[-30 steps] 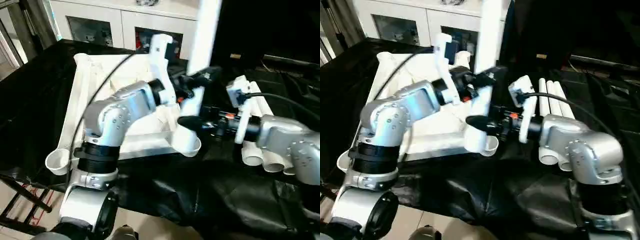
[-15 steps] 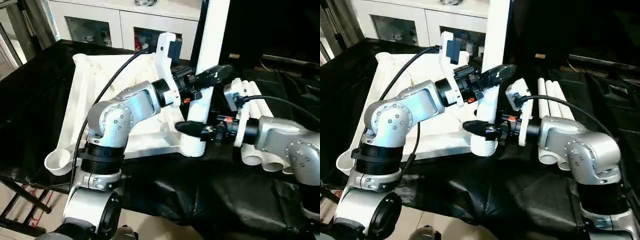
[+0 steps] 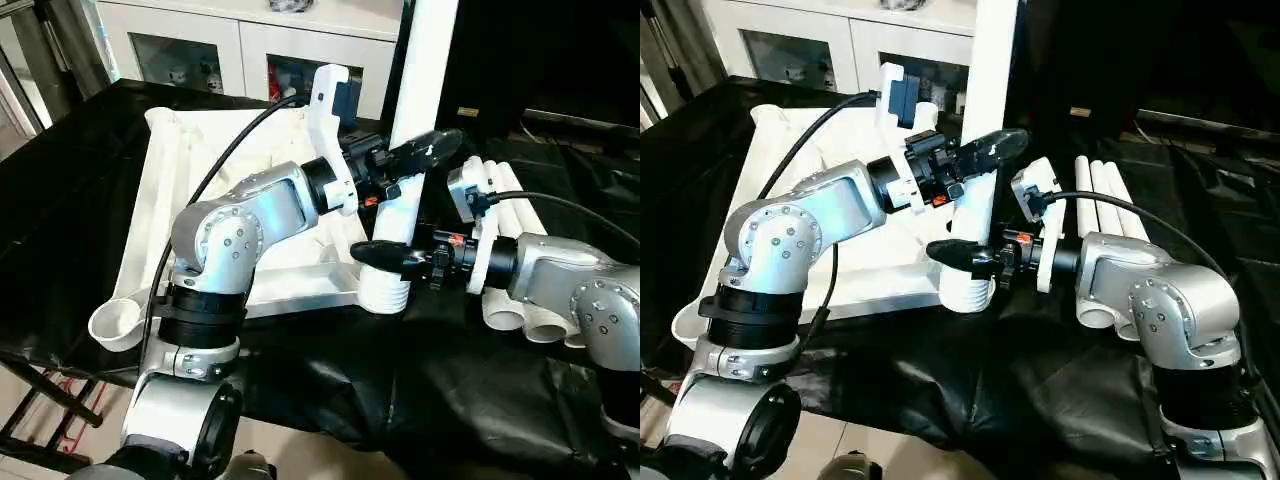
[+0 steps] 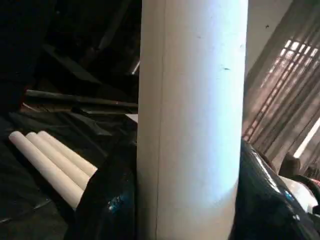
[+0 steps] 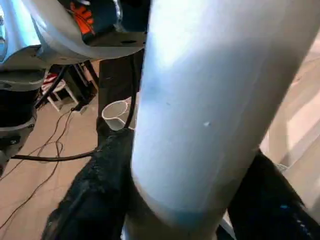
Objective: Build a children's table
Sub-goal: Pick table leg
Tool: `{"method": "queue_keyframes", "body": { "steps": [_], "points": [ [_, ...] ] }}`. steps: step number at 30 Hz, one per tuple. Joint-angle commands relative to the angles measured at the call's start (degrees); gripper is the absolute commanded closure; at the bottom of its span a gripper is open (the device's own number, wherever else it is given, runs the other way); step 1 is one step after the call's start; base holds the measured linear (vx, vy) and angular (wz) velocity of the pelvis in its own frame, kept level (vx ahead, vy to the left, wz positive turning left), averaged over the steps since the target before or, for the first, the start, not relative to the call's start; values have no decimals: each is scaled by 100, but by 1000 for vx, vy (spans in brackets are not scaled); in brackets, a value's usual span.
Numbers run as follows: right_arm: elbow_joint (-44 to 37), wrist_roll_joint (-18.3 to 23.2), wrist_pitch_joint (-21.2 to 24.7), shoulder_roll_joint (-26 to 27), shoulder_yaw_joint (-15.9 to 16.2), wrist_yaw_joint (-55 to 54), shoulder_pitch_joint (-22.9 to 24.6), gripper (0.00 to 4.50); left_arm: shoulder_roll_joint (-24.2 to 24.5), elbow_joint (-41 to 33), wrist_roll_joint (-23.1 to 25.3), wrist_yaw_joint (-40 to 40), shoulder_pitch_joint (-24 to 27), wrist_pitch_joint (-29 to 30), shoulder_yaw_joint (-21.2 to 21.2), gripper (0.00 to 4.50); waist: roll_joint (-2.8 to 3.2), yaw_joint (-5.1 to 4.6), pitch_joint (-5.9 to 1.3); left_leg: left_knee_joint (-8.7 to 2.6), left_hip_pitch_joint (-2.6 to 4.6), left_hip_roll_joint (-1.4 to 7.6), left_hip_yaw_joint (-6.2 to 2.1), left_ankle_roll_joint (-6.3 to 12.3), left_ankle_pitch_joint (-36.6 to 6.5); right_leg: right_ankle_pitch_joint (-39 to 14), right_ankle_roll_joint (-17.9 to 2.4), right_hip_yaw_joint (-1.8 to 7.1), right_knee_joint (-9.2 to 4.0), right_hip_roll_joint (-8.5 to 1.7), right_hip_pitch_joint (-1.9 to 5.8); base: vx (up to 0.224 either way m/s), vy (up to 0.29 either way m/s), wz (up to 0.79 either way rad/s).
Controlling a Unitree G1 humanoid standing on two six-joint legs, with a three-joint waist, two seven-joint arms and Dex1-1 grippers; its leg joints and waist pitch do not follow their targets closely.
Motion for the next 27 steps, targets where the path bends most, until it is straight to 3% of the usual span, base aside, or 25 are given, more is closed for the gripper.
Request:
{"method": "queue_keyframes", "body": {
  "steps": [1, 8, 9, 13, 16, 18, 23, 27],
  "points": [
    [50, 6, -29, -13, -44, -27, -2, 230, -17, -130, -111, -86, -136, 50, -5, 264, -11, 5, -476, -338, 28, 273, -73, -10, -676, -1258, -617, 300, -483, -508, 351, 0, 0, 0],
    [46, -21, -53, 14, -13, -71, 22, 252, 31, -172, -23, -96, -112, -16, -72, 264, -9, 6, -478, -335, 30, 275, -72, -4, -670, -1230, -651, 301, -476, -512, 352, 0, 0, 0],
    [50, -47, -95, 47, -11, -115, 28, 252, 40, -173, 19, -100, -109, -39, -102, 208, -7, 2, -477, -339, 28, 280, -75, -8, -676, -1210, -658, 301, -475, -509, 349, 0, 0, 0],
    [41, -115, -234, 146, 16, -206, 49, 254, 6, -166, 18, -198, -112, -116, -135, 185, -7, 1, -476, -341, 36, 277, -70, -38, -696, -1242, -659, 301, -479, -513, 344, 0, 0, 0],
    [15, -69, -343, 367, -75, -376, 68, 258, -153, -88, 229, 77, -162, -553, -21, 145, 2, -5, -474, -346, 29, 284, -75, -31, -716, -1233, -662, 303, -487, -521, 345, 0, 0, 0],
    [21, -34, -382, 480, -141, -467, 65, 258, -266, -43, 199, 141, -191, -825, 149, 144, -9, -4, -478, -345, 24, 279, -75, -28, -726, -1230, -647, 300, -490, -521, 355, 0, 0, 0],
    [87, 155, -540, 1013, -463, -884, 65, 258, -866, 218, -686, 639, -286, -1641, 1405, 144, -32, -4, -479, -335, 10, 268, -73, -13, -743, -1165, -794, 290, -482, -539, 364, 0, 0, 0],
    [135, 108, -633, 1142, -532, -1082, 86, 258, -927, 106, -870, 720, -252, -1769, 1560, 144, 5, -7, -477, -349, 33, 281, -77, -18, -755, -1259, -639, 295, -488, -518, 332, 0, 0, 0]
  ]
}}
